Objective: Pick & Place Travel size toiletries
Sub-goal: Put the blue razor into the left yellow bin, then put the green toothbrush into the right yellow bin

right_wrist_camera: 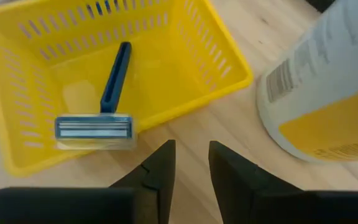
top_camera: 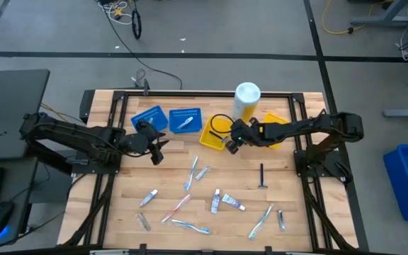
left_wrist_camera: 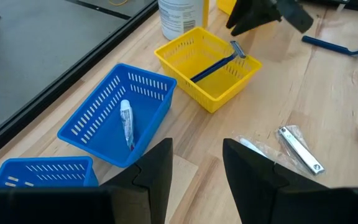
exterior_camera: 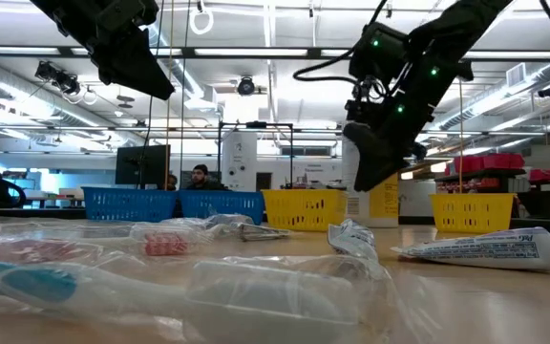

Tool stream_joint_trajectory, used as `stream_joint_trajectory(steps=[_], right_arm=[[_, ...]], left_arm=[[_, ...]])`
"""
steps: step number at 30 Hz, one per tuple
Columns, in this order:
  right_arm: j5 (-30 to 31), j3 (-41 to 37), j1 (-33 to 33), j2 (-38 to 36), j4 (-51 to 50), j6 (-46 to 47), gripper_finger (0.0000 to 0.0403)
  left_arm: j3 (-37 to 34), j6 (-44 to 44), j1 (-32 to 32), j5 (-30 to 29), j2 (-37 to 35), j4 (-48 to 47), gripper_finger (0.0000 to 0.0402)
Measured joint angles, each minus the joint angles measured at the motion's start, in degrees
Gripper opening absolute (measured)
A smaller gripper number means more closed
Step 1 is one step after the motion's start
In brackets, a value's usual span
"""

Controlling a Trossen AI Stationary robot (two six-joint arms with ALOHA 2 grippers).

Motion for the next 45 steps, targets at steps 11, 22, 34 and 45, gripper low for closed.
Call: stream_joint_trajectory(steps=[11,22,34,45], right_arm=[[-7.03,0.00,0.00,0.80,5.98,-0.28,0.0087],[-9.03,0.00,0.03,0.80,9.29,-3.15,0.0085],[-16.56,0.00,4.32,-0.25,12.01,-11.12,0.0117],[-16.53,0.00,13.28,-0.25,12.47,-12.51,0.0197]], left_arm=[[0.00,0.00,-0.01,0.00,0.00,0.01,0.0149],[0.00,-0.02,0.00,-0.01,0.00,0.01,0.0149],[0.00,-0.22,0.01,0.09,0.02,0.20,0.0149],[0.00,-1.35,-2.37,2.97,0.02,1.87,0.0148]])
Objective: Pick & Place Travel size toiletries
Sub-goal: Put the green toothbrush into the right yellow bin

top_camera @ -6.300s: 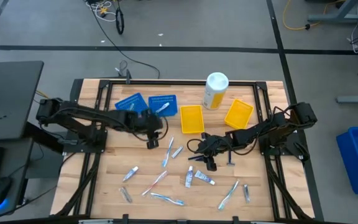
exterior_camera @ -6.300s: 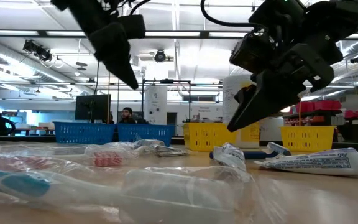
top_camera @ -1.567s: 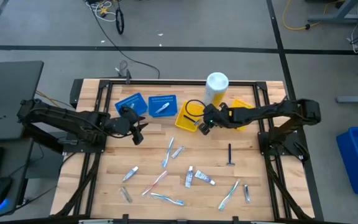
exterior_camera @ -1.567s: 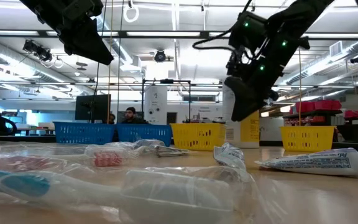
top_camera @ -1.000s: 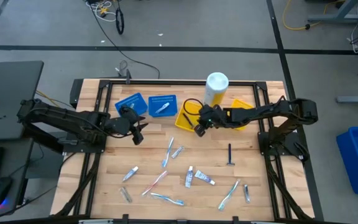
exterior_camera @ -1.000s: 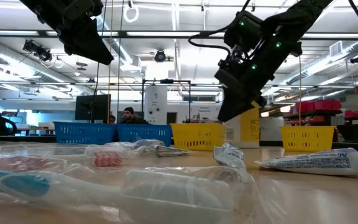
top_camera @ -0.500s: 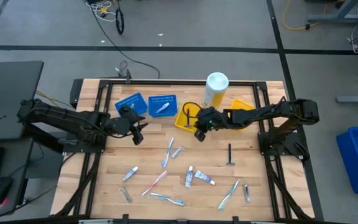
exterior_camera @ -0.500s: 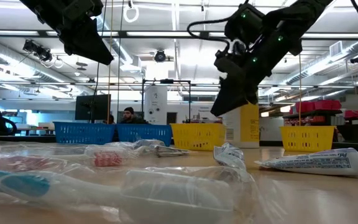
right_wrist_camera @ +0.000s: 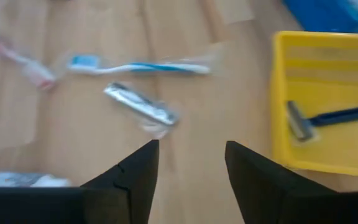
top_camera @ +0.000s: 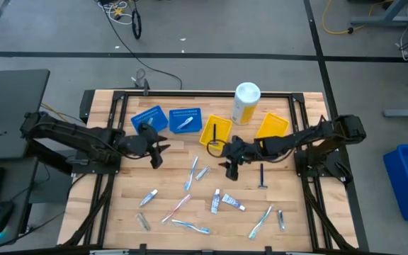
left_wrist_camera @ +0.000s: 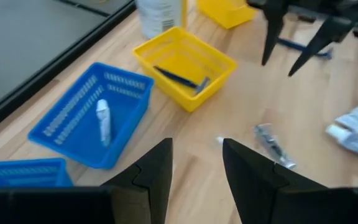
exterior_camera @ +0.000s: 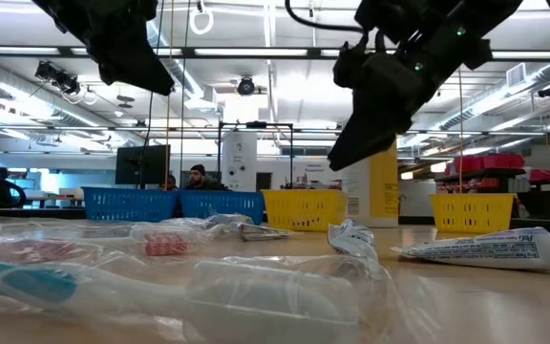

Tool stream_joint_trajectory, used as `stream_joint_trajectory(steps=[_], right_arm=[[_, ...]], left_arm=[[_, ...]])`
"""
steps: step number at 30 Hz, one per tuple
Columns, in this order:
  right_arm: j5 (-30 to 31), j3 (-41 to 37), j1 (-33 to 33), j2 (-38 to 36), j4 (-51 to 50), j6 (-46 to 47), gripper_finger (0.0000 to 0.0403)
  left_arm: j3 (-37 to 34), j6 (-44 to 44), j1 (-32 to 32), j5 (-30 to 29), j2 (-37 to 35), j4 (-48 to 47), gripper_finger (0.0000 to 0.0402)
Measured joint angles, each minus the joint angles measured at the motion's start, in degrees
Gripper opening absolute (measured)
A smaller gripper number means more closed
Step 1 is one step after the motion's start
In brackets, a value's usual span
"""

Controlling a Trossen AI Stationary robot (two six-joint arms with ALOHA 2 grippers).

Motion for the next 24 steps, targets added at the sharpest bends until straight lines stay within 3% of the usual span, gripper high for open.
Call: stream_joint_trajectory(steps=[10,24], right_arm=[[0.02,0.00,5.55,0.00,0.24,0.03,0.0213],[0.06,0.00,6.96,0.00,0.24,-0.01,0.0186]], left_arm=[[0.00,-2.49,-7.21,-0.74,0.00,3.33,0.0148],[0.00,-2.31,-12.76,-5.68,0.00,5.34,0.0149]])
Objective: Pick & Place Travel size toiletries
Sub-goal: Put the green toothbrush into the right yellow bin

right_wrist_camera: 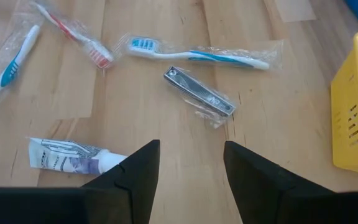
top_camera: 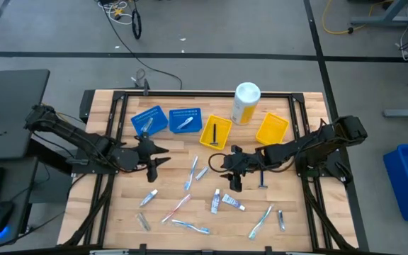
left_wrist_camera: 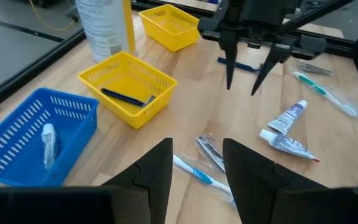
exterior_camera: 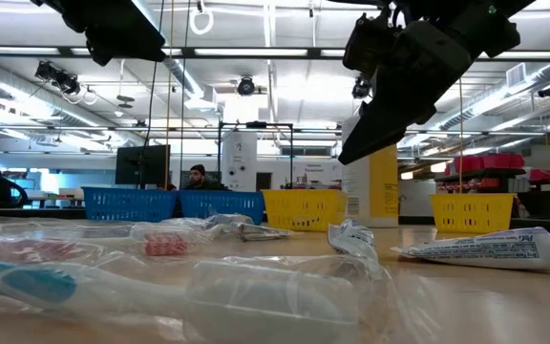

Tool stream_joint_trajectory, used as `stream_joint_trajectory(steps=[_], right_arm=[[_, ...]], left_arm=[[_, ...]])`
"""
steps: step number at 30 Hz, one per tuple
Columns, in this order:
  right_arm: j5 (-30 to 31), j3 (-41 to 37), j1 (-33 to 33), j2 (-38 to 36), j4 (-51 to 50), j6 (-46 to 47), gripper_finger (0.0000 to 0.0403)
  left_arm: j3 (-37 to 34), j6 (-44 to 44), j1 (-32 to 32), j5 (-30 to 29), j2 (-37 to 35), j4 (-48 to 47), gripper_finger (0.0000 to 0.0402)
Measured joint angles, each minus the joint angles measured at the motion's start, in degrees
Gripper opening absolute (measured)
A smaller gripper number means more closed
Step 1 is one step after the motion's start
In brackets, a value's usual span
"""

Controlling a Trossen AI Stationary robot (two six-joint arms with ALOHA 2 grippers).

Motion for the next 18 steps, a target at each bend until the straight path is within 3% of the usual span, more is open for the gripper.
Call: stream_joint_trajectory(steps=[7,18], right_arm=[[0.07,0.00,0.03,0.02,0.17,-0.16,0.0203],[0.04,0.00,0.07,0.02,1.49,-0.15,0.0233]], left_arm=[[0.02,0.19,0.00,0.35,0.57,0.08,0.0149],[0.04,3.68,-0.35,3.10,14.13,5.81,0.0149]])
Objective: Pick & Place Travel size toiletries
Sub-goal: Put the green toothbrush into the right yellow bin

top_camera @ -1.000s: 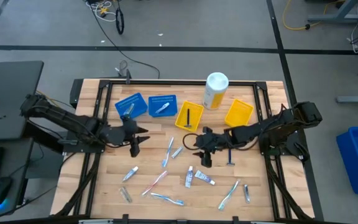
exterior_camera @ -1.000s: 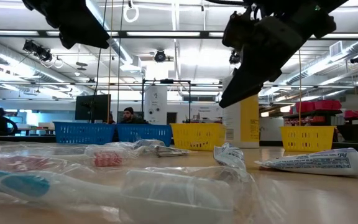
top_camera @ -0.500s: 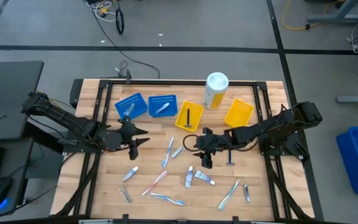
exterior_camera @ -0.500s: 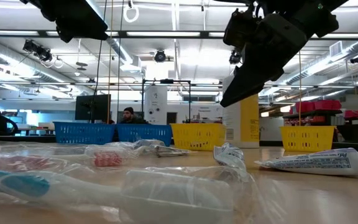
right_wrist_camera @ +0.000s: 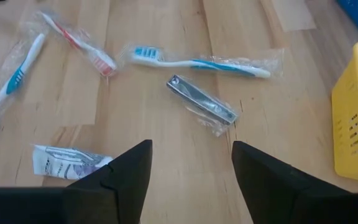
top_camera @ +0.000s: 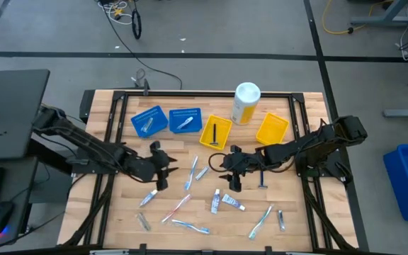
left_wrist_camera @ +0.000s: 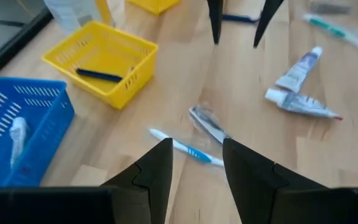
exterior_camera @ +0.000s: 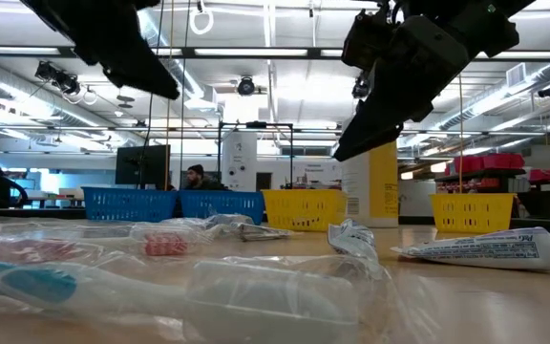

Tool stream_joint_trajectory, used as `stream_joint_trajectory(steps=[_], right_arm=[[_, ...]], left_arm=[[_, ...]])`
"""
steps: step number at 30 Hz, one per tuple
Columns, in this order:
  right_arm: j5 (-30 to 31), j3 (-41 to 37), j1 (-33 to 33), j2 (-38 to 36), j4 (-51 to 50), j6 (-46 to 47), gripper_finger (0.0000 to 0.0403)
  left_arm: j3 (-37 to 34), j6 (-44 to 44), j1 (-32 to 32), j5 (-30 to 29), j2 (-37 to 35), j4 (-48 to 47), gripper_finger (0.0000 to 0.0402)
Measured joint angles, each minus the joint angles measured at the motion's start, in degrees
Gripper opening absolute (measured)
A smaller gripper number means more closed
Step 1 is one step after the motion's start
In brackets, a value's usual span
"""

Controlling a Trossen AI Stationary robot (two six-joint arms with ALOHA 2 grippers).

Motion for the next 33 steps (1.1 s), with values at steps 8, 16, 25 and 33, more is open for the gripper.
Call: stream_joint_trajectory(steps=[8,16,25,33], right_arm=[[-0.01,0.00,0.00,0.00,0.15,-0.03,0.0223],[-0.02,0.00,0.00,0.21,0.46,-0.02,0.0213],[-0.11,0.00,0.09,2.51,1.79,-0.17,0.0233],[-0.17,0.00,1.93,2.29,1.07,-1.97,0.0219]], left_arm=[[0.00,-7.26,0.00,1.62,2.70,0.37,0.0149],[0.00,-7.75,0.00,1.62,2.70,0.57,0.0149],[0.00,-9.19,0.00,3.07,2.70,0.49,0.0149],[0.00,-9.64,-0.33,3.36,2.66,0.51,0.0149]])
